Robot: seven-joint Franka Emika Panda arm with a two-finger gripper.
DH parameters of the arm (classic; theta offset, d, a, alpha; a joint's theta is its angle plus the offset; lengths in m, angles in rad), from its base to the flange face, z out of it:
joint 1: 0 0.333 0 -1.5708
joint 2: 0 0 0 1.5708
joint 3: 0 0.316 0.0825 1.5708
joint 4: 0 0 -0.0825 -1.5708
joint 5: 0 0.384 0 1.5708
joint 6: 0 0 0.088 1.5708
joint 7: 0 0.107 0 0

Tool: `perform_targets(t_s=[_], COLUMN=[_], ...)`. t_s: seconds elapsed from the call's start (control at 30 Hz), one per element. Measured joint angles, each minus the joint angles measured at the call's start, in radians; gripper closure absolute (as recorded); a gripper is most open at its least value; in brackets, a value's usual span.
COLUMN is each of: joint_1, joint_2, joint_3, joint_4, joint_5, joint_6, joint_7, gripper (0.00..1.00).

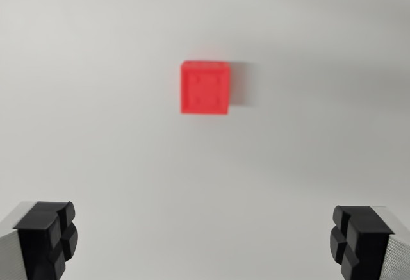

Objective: Destack cube

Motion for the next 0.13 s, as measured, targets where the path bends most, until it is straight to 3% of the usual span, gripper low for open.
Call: perform_targets(t_s=[0.13], joint_1=[0.0], joint_2=[0.0], joint_3=[0.0], joint_4=[0.0], joint_5=[0.0], joint_6=[0.0], joint_7=[0.0], gripper=[0.0])
